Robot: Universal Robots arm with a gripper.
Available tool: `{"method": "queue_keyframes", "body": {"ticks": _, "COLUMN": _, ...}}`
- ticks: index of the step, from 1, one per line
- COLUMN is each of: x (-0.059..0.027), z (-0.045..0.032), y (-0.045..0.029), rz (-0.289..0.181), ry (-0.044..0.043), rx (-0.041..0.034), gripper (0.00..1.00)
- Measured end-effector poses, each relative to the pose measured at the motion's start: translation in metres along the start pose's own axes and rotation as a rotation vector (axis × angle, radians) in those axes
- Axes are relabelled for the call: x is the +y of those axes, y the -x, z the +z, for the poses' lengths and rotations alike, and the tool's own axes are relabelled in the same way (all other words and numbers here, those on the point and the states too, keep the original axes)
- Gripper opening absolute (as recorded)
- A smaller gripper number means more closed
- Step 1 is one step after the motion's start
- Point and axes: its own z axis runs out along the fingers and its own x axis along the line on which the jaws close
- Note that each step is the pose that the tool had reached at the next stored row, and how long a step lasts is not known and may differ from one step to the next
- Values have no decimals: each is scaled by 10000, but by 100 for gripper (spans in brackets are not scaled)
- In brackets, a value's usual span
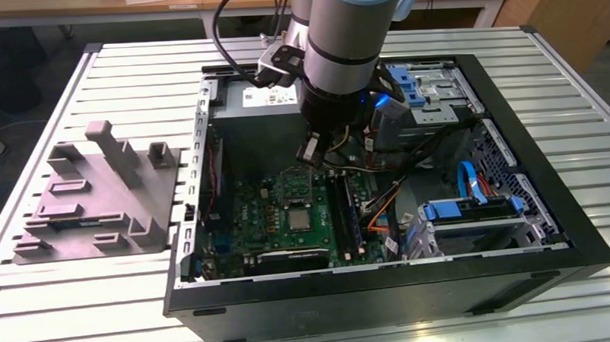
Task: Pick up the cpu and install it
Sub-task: 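Close the cpu cover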
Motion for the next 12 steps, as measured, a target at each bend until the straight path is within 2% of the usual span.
{"method": "queue_keyframes", "body": {"ticks": 12, "x": 4, "z": -12, "y": -1, "rz": -133, "ry": 5, "rx": 18, "gripper": 11}}
